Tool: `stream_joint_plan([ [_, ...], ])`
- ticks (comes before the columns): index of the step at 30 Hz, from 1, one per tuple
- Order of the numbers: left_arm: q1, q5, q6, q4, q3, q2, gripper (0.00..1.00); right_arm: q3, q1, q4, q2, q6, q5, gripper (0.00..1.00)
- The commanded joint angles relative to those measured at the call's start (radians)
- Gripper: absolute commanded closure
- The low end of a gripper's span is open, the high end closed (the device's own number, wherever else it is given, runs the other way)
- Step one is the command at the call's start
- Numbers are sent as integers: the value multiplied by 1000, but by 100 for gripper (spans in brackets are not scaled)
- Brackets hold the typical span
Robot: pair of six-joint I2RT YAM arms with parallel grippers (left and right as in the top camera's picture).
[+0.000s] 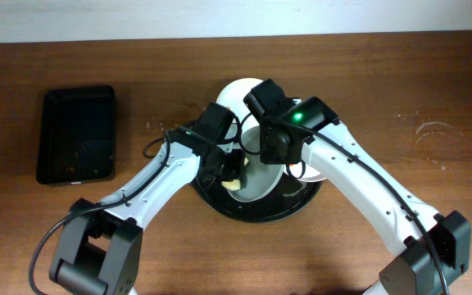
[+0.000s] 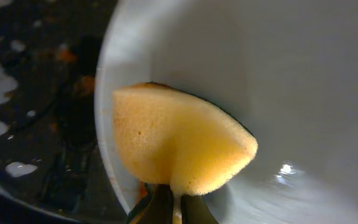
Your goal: Clean dirty plates on tray and stack at the side
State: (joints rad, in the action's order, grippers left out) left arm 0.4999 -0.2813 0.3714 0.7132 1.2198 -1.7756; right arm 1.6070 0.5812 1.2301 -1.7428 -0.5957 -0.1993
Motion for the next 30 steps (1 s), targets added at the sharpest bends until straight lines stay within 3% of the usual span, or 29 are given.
stream_joint_plan([
  [1,1,52,11,-17,-43,8,99,64,-5,17,45,16,9,96],
  [8,1,248,24,-17,-43,9,100,67,-5,31,73,42,3,96],
  [15,1,172,24,22,18,10,100,66,-7,63,69,42,-41,96],
  [16,1,136,24,22,20,11,100,58,-12,66,62,49,-37,94],
  [18,1,67,24,21,20,10,99,32,-23,64,51,48,-9,75],
  [21,1,60,24,22,20,10,98,-37,-67,38,35,49,77,62],
  [27,0,60,24,17,20,10,98,-268,-214,-160,32,117,378,60],
  [30,0,60,24,7,20,10,98,-350,-278,-240,32,118,395,60],
])
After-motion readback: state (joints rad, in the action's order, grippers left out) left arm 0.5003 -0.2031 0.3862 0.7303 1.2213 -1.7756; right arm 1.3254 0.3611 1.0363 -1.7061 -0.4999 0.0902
